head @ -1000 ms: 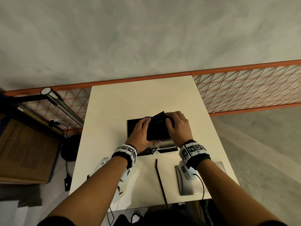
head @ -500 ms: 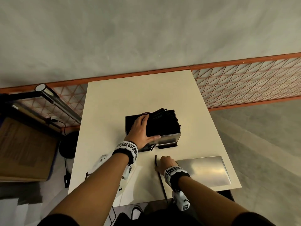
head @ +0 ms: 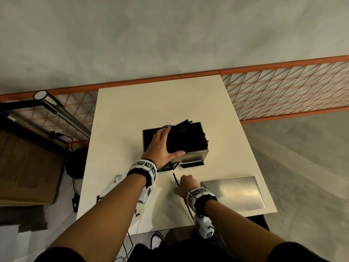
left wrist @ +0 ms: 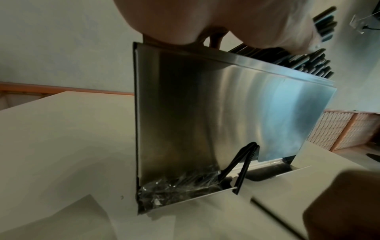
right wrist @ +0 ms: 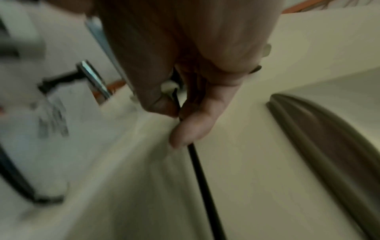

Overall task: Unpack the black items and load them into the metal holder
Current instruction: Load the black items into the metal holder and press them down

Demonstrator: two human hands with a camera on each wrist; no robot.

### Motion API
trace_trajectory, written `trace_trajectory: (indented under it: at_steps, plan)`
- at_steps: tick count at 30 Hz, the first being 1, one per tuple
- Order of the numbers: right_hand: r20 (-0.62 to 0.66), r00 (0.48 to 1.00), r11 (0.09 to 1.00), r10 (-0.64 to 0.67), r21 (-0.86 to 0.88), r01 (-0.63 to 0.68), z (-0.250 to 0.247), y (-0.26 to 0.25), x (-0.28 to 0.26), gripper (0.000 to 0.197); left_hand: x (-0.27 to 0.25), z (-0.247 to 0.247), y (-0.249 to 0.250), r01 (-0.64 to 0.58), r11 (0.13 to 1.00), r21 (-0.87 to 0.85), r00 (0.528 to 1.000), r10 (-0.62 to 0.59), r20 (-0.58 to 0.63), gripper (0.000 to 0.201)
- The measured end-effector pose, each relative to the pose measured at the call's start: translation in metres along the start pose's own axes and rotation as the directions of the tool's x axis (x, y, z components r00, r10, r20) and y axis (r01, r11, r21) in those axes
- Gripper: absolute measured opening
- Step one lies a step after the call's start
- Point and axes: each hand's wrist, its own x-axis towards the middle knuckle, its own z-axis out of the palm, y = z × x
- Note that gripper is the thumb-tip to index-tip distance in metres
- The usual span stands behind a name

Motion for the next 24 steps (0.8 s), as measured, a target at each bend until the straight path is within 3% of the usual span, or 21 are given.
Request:
trace_trajectory:
  at_steps: [2,4,6,8,11,14,17,21,24]
  plan:
    - [0.028,0.998,0.996,-0.062,0.071,0.060,-0.025,-0.002,-0.012,0.029,-0.001,-0.002,0.003,0.008,1.000,-0.020,1.000,-0.008,-0.015,0.105]
    - [0.011,0.983,0.951,-0.184,0.256,0.176,-0.053,0.002,-0.029,0.015,-0.002,-0.003,0.005,0.011,0.999,-0.034,0.999,-0.012,-0.033,0.097]
    - [-0.138,0.956,0.856,-0.258,0.426,0.293,-0.081,0.011,-0.048,0.008,-0.002,-0.003,0.005,0.001,0.999,-0.044,0.999,-0.003,-0.045,0.088]
    - [-0.311,0.921,0.729,-0.234,0.571,0.378,-0.111,0.017,-0.067,0.003,-0.002,-0.004,0.004,0.000,0.998,-0.058,0.999,-0.002,-0.037,0.081]
    - [-0.468,0.874,0.486,-0.132,0.738,0.468,-0.148,0.022,-0.080,0.004,-0.002,-0.005,0.003,0.005,0.997,-0.075,0.999,-0.007,-0.031,0.073]
    - [-0.556,0.830,0.391,-0.028,0.758,0.521,-0.161,0.020,-0.070,0.002,-0.001,-0.004,0.002,0.006,0.996,-0.088,0.999,-0.009,-0.039,0.072]
    - [-0.580,0.813,0.461,0.038,0.732,0.501,-0.156,0.007,-0.051,0.003,-0.001,-0.004,0.000,0.006,0.995,-0.097,0.999,-0.011,-0.052,0.067]
    - [-0.570,0.821,0.717,-0.036,0.557,0.418,-0.147,-0.013,-0.032,0.011,-0.002,-0.004,0.003,0.004,0.996,-0.085,0.998,-0.009,-0.055,0.073]
    - [-0.644,0.764,0.799,-0.042,0.437,0.412,-0.146,-0.018,-0.025,0.018,-0.002,-0.003,0.001,-0.017,0.997,-0.070,0.999,0.013,-0.050,0.086]
